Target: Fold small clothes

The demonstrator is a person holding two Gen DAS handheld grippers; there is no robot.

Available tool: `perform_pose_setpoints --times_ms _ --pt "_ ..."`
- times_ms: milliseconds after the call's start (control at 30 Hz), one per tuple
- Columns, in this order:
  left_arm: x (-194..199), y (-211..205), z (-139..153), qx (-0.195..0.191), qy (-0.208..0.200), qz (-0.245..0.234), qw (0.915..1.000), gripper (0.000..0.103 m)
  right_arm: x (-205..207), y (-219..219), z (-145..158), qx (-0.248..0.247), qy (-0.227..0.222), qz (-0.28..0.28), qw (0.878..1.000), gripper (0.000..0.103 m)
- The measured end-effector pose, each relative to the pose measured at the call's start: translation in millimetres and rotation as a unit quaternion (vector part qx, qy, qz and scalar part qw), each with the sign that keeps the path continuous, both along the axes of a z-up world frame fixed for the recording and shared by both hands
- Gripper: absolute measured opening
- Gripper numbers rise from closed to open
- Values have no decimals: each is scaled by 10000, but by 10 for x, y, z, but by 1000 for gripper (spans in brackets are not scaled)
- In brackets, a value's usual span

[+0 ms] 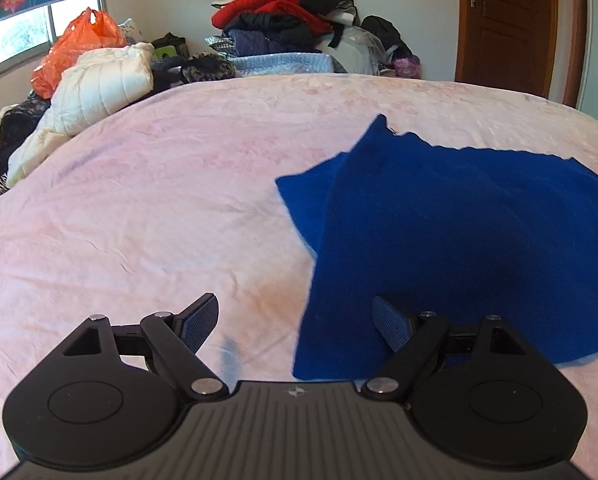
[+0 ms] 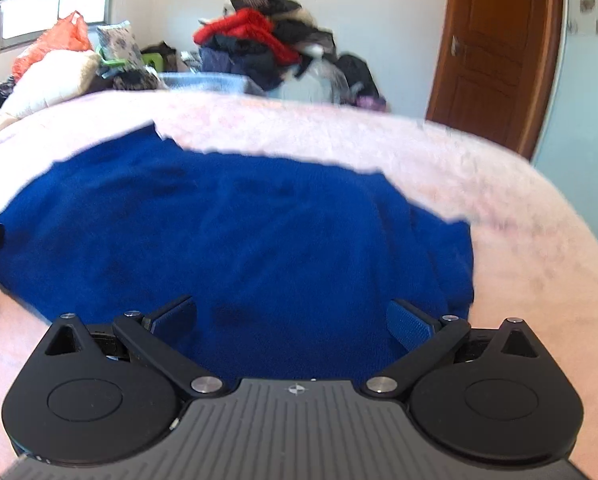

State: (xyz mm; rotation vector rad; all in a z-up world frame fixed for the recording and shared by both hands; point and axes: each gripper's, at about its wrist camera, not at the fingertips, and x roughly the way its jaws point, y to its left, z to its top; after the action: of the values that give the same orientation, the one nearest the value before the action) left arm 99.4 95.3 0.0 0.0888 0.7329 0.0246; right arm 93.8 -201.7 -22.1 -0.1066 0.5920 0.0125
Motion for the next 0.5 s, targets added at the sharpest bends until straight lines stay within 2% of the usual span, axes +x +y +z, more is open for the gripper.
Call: perform_pose_setpoints --times_ms 167,300,500 --pt "115 24 62 -31 40 93 9999 85 5 278 225 -223 -207 419 9987 102" --pt "215 40 54 -110 180 92 9997 85 -6 592 292 -624 -316 829 9941 102" --pt "334 87 53 -106 207 79 9997 85 -141 1130 258 -1541 -451 1495 9756 102"
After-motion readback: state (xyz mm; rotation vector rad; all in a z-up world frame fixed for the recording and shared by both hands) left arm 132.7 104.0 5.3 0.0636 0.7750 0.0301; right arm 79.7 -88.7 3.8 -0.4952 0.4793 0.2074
